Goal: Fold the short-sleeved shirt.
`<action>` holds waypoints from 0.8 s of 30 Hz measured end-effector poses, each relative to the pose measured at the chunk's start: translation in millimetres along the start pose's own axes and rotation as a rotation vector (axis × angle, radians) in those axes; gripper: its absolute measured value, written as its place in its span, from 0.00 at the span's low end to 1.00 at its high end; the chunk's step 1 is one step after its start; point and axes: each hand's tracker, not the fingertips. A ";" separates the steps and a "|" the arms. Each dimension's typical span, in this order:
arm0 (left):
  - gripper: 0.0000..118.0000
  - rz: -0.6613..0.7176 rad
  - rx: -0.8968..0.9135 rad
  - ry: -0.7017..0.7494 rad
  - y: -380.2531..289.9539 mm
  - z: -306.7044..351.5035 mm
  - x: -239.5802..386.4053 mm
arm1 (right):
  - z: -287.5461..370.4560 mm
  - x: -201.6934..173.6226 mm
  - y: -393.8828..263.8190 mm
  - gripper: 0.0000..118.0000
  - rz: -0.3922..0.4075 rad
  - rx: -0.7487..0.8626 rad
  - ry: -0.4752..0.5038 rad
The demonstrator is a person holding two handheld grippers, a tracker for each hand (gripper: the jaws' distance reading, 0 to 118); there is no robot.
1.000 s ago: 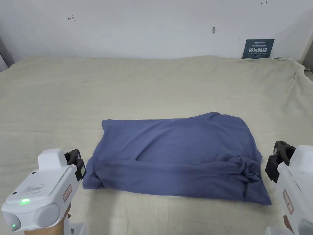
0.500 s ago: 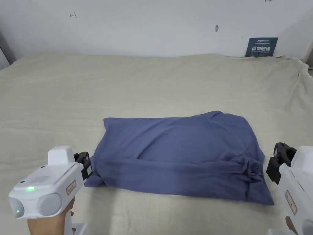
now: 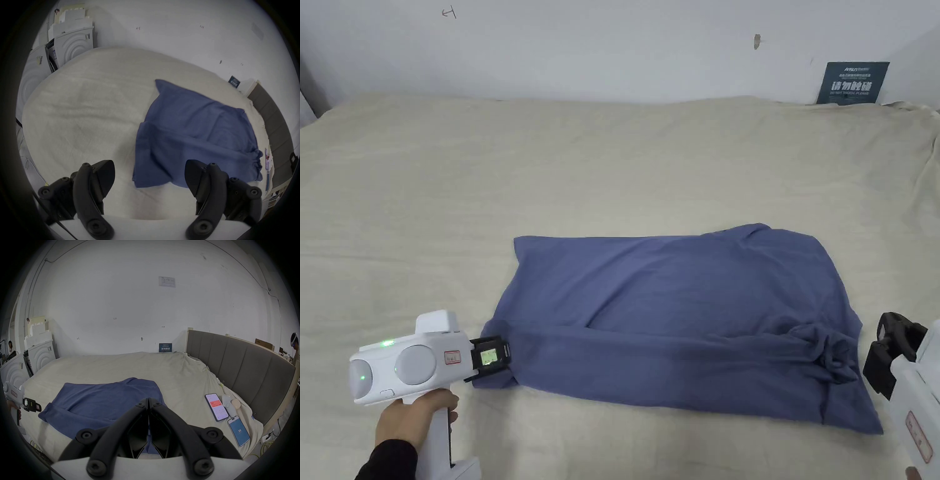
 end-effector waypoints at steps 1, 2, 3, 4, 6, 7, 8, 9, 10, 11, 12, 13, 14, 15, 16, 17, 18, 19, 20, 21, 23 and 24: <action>0.80 -0.006 -0.020 0.021 -0.1 -6.3 -0.9 | -2.3 0.0 -1.3 0.00 0.002 -0.007 0.000; 0.80 -0.010 -0.040 0.042 -3.3 -12.4 -1.0 | -5.0 0.0 -2.8 0.00 0.001 -0.016 -0.002; 0.79 -0.011 -0.050 0.055 -4.8 -17.9 -1.7 | -7.1 0.1 -4.0 0.00 -0.001 -0.023 -0.002; 0.79 -0.006 -0.060 0.068 -6.3 -22.8 -2.8 | -8.1 0.3 -5.0 0.00 -0.003 -0.029 -0.003; 0.73 -0.002 -0.081 0.076 -11.3 -29.9 -5.1 | -10.3 -0.2 -6.9 0.00 -0.005 -0.037 -0.007; 0.65 -0.004 -0.087 0.073 -13.7 -32.0 -5.3 | -11.6 -0.5 -7.6 0.00 -0.005 -0.041 -0.008; 0.58 -0.006 -0.090 0.068 -16.0 -34.5 -5.1 | -10.7 -1.7 -7.3 0.00 -0.004 -0.045 -0.008; 0.47 -0.012 -0.100 0.055 -18.3 -37.2 -4.2 | -11.7 -2.3 -8.0 0.00 -0.002 -0.050 -0.007; 0.32 -0.023 -0.113 0.037 -20.9 -38.0 -4.4 | -13.2 -2.7 -8.8 0.00 -0.001 -0.057 -0.006; 0.26 -0.030 -0.118 0.019 -22.6 -39.6 -4.3 | -14.4 -2.8 -9.5 0.00 -0.001 -0.062 -0.006; 0.20 -0.030 -0.105 0.032 -24.9 -39.7 -2.6 | -12.4 -4.7 -8.8 0.00 -0.006 -0.071 -0.005; 0.10 -0.041 -0.089 0.041 -25.7 -38.4 -1.3 | -12.3 -5.1 -9.3 0.00 -0.010 -0.076 -0.005; 0.05 -0.062 -0.084 0.029 -25.7 -35.8 -2.6 | -12.8 -5.1 -10.3 0.00 -0.013 -0.082 -0.007; 0.03 -0.070 -0.082 -0.008 -25.3 -34.4 -2.7 | -14.3 -4.4 -11.8 0.00 -0.020 -0.093 -0.009; 0.02 -0.063 -0.080 -0.009 -24.8 -33.3 -2.3 | -15.7 -1.6 -13.0 0.00 -0.031 -0.110 -0.005; 0.02 -0.069 -0.075 -0.008 -24.9 -29.9 -1.1 | -18.2 0.9 -15.1 0.00 -0.048 -0.133 -0.002; 0.02 -0.102 -0.040 -0.011 -24.0 -24.2 -0.9 | -21.5 3.0 -17.9 0.00 -0.061 -0.153 -0.003; 0.02 -0.112 -0.018 -0.003 -22.4 -19.4 -0.4 | -25.6 5.1 -21.1 0.00 -0.073 -0.187 0.000; 0.02 -0.116 -0.010 -0.006 -20.6 -15.1 -0.5 | -31.3 10.9 -25.1 0.00 -0.079 -0.226 0.002; 0.02 -0.121 0.002 -0.022 -17.9 -9.9 -0.6 | -36.1 14.0 -29.9 0.01 -0.094 -0.247 0.005; 0.02 -0.131 0.013 -0.036 -12.5 -1.7 -1.5 | -45.9 18.0 -38.6 0.14 -0.099 -0.306 0.009; 0.02 -0.142 0.019 -0.038 -10.0 1.5 -1.2 | -53.4 23.1 -45.0 0.29 -0.103 -0.316 0.010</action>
